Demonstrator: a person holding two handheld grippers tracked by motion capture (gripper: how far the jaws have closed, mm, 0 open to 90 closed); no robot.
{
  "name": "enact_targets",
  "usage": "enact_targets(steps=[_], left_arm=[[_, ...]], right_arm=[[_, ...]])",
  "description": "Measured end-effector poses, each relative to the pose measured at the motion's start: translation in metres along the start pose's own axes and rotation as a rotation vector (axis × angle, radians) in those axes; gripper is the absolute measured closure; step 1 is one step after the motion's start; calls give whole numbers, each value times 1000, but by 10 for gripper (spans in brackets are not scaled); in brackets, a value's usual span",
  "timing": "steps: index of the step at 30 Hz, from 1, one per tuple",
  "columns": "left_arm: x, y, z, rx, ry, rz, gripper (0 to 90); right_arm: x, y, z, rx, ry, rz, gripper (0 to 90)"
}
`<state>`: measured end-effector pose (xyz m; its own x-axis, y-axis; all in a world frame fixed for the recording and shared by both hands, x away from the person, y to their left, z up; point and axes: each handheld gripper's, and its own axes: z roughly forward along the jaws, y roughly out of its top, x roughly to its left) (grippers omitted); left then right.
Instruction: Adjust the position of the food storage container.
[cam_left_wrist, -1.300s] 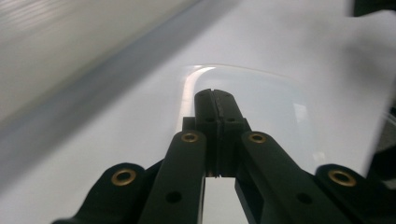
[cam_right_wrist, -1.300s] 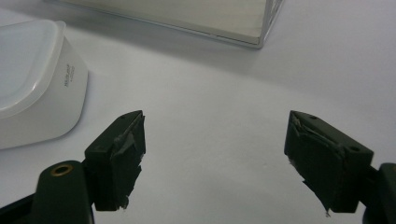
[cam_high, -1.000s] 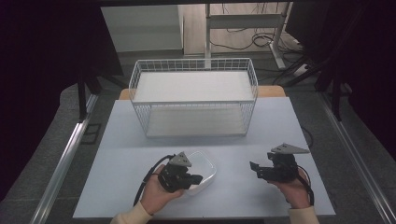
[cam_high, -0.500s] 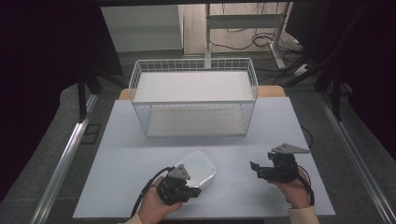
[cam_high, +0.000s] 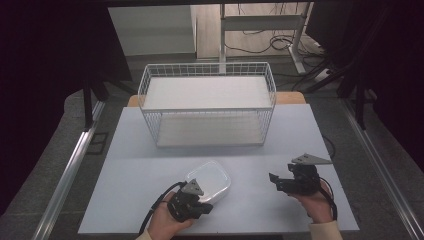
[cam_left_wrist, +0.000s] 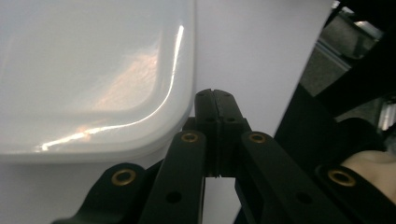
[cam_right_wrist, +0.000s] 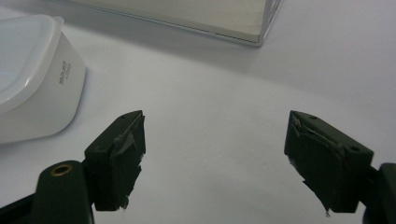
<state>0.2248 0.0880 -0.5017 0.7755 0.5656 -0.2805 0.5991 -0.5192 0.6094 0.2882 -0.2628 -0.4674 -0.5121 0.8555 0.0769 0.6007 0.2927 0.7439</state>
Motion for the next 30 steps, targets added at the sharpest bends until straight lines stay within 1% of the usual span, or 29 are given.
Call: enact_targets(steps=[2, 3, 5, 6, 7, 10, 11, 12, 14, 16, 17, 19, 20, 22, 23, 24, 25, 26, 27, 28, 29, 30], left_arm=[[6, -2, -3, -2, 16, -12, 898], [6, -2, -3, -2, 16, -12, 898], [15, -3, -7, -8, 32, -31, 898], [15, -3, -7, -8, 32, -31, 898], [21, -4, -10, -10, 40, -43, 898], [32, -7, -13, -23, 53, -74, 898], [40, -9, -15, -31, 55, -98, 898], [40, -9, -15, -31, 55, -98, 898], [47, -12, -18, -46, 56, -124, 897], [52, -12, -23, -56, 55, -133, 898], [53, -12, -24, -64, 56, -142, 898], [55, -13, -25, -69, 53, -143, 897], [56, -13, -26, -76, 49, -153, 897], [57, -13, -27, -70, 47, -148, 898], [57, -14, -27, -83, 47, -153, 897], [55, -14, -31, -91, 40, -143, 896], [55, -14, -31, -91, 40, -143, 896], [51, -14, -38, -123, 36, -133, 895], [51, -14, -38, -123, 36, -133, 895], [48, -14, -44, -144, 36, -125, 895], [47, -14, -50, -162, 41, -121, 892], [48, -14, -58, -192, 53, -128, 871]], right_arm=[[-1, 0, 0, 0, -2, 0, 204], [-1, 0, 0, 0, -2, 0, 204], [-1, 0, 1, 0, -2, 0, 204], [-1, 0, 1, 0, -2, 0, 204], [-1, 0, 0, 0, -2, 0, 204], [0, 0, 1, 0, 0, -3, 205], [1, 0, 1, -2, 3, -5, 204], [1, 0, 2, -1, 3, -7, 204], [3, 0, 3, 1, 6, -11, 204], [4, 0, 5, 5, 8, -16, 204], [5, 0, 5, 7, 10, -18, 204], [6, 0, 6, 8, 9, -19, 204], [7, 0, 7, 11, 11, -21, 205], [9, 0, 9, 15, 17, -29, 204], [11, 1, 10, 17, 19, -32, 204], [14, 1, 12, 20, 27, -41, 205], [14, 1, 12, 20, 27, -41, 205], [17, 3, 14, 22, 38, -51, 205], [17, 3, 14, 22, 38, -51, 205], [19, 4, 15, 20, 45, -55, 205], [22, 6, 16, 13, 61, -70, 213], [29, 12, 19, 3, 92, -97, 227]])
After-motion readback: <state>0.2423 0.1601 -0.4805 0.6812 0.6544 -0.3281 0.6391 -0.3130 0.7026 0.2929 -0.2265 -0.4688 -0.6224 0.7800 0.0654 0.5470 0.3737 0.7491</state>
